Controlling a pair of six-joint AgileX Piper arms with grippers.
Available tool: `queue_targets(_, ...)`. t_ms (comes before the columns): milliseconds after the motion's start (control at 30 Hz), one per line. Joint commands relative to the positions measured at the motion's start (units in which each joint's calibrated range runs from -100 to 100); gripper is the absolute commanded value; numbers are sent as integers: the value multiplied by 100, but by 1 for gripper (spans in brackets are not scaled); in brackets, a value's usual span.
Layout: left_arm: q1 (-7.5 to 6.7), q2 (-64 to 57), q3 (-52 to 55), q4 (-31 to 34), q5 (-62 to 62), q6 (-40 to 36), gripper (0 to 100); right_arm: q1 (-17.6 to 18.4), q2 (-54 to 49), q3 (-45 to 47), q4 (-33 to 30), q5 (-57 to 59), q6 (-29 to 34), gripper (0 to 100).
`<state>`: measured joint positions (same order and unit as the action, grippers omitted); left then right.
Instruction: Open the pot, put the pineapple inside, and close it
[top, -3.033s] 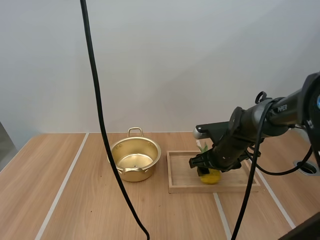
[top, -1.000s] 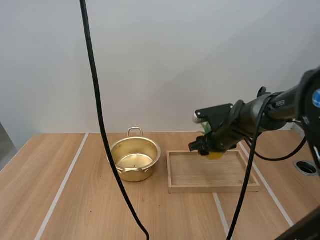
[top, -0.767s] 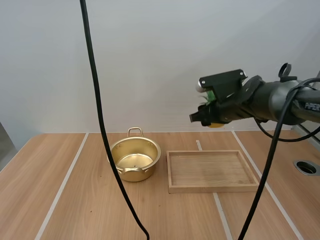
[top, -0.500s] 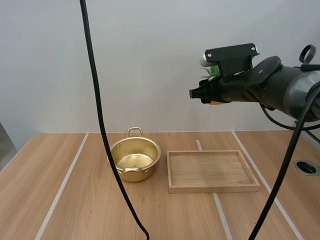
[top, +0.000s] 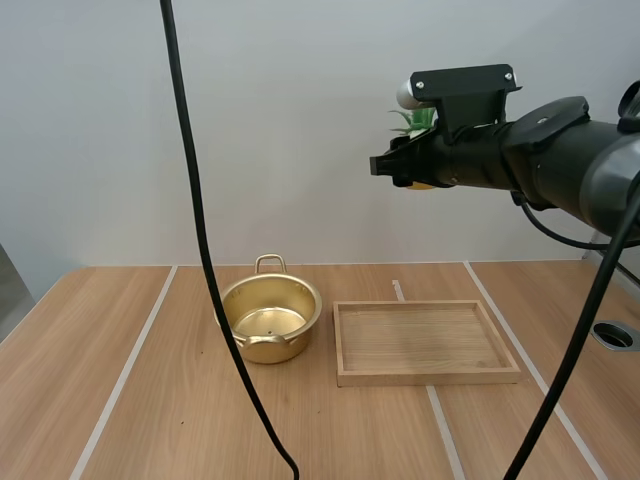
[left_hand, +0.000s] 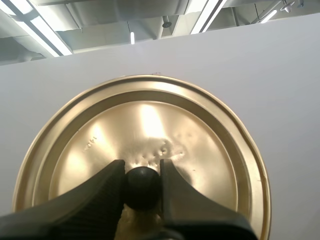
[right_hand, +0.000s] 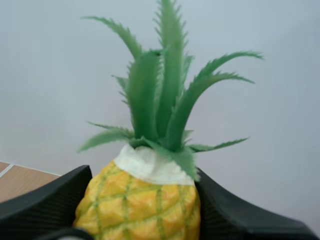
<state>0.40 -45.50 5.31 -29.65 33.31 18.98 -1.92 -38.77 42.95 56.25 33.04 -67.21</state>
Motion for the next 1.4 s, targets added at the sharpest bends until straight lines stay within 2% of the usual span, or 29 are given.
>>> queue_targets(0, -5, -47, -66, -12, -193, -17, 0, -5, 116, -47, 875, 442, -874, 0)
queue_targets(133, -5, -47, -66, -12, -193, -17, 0, -5, 445, -47, 1615, 1148, -1560, 0)
queue_targets(500, -5, -47, -66, -12, -193, -17, 0, -5, 1443, -47, 2188, 3294, -2761, 0)
queue_targets(833, -5, -47, -66, -12, -193, -17, 0, 27, 2254, -47, 2269, 4573, -3079, 0)
queue_targets(1000, -5, -47, -66, -12, -193, -17, 0, 384, 2360, -47, 2150, 4444, -3136, 0)
queue_targets(1167, -5, -47, -66, -12, -193, -17, 0, 961, 2373, -47, 2069, 3264, -3198, 0)
queue_targets(1367, -5, -47, -66, -12, -193, -17, 0, 1299, 2605, -47, 2058, 2627, -3210, 0)
